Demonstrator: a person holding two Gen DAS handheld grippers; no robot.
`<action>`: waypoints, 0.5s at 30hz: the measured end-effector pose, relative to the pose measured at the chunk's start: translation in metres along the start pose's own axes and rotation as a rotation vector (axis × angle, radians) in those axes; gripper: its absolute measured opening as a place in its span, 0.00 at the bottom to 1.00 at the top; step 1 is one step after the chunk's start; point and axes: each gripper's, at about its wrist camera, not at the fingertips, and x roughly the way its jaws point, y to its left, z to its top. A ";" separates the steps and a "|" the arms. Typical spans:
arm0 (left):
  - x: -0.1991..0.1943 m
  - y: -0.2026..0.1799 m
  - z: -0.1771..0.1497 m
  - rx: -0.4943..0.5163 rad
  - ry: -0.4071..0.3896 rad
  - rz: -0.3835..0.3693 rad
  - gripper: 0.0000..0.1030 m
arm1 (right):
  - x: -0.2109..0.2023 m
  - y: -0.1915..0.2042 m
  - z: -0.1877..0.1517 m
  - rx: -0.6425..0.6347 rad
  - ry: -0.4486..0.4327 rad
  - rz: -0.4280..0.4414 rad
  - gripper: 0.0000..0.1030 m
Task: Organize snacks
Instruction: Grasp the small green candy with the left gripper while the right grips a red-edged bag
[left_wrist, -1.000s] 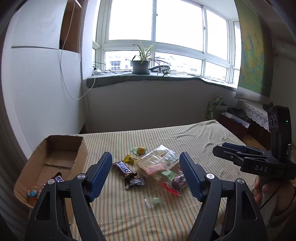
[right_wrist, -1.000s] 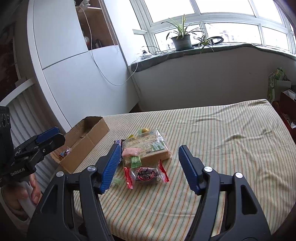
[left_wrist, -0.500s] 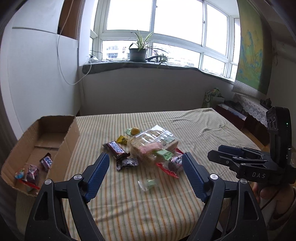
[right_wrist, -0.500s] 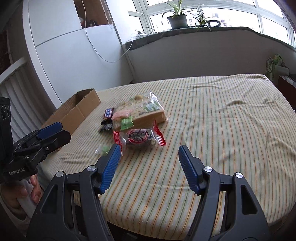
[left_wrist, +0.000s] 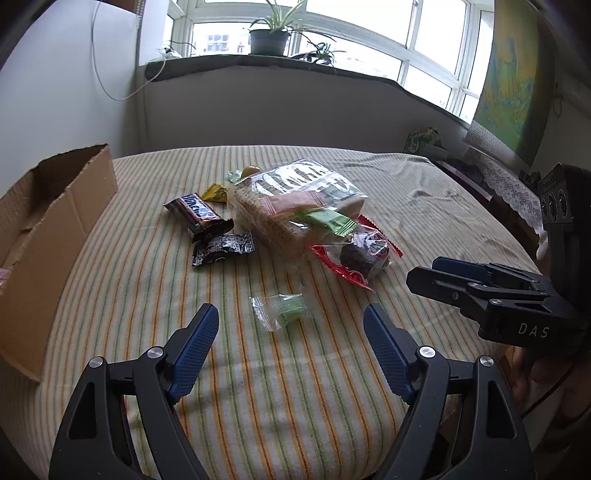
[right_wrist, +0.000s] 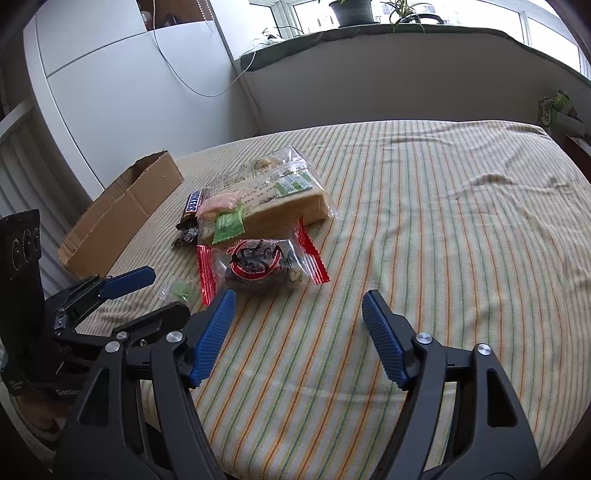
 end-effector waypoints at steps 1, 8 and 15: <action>0.005 0.000 0.002 0.006 0.009 0.000 0.78 | 0.004 0.001 0.004 -0.004 0.006 0.003 0.77; 0.029 0.008 0.006 0.034 0.018 0.016 0.63 | 0.040 0.015 0.020 -0.076 0.036 0.026 0.78; 0.025 0.020 0.005 -0.006 -0.008 -0.021 0.20 | 0.042 0.021 0.017 -0.113 0.030 0.076 0.49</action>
